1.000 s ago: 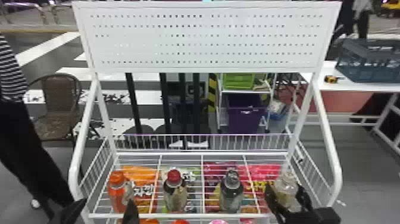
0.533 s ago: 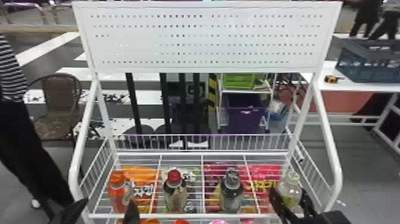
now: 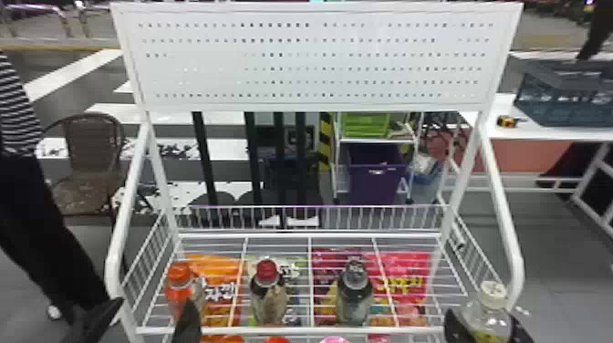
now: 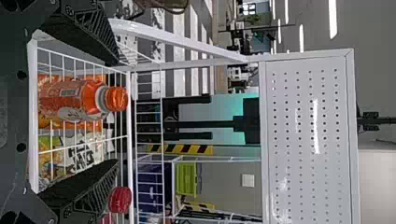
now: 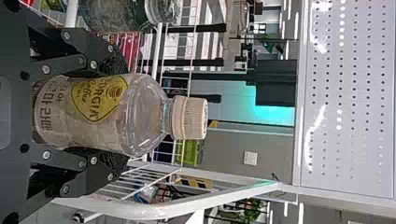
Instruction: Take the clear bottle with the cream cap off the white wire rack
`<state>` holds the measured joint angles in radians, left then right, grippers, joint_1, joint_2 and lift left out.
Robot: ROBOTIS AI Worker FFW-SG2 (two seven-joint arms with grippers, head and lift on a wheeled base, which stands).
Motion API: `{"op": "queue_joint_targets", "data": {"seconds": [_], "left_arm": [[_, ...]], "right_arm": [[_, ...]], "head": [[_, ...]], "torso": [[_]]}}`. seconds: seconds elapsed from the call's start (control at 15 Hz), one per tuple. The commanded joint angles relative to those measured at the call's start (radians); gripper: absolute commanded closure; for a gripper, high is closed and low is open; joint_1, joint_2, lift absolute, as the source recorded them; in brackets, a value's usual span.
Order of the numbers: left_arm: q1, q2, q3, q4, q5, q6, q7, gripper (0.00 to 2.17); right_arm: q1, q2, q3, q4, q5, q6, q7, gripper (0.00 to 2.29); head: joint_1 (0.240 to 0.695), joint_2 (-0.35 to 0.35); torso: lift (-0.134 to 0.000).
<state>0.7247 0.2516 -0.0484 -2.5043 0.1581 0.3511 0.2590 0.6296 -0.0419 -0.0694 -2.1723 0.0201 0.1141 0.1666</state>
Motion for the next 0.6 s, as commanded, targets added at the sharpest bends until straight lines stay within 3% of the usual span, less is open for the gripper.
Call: {"op": "queue_joint_targets", "data": {"seconds": [0.0,0.53], "left_arm": [[-0.002,0.000,0.019,0.004,0.014,-0.002,-0.001,0.14],[-0.001,-0.003,0.041,0.024,0.040,-0.027,-0.012,0.14]], "right_arm": [[0.087,0.002,-0.015,-0.100,-0.014,0.051,0.004,1.76],[0.219,0.016,-0.087,-0.193,-0.092,-0.020,0.025,1.76]], "head": [[0.499,0.000],[0.499,0.000]], "torso": [[0.000],[0.000]]}}
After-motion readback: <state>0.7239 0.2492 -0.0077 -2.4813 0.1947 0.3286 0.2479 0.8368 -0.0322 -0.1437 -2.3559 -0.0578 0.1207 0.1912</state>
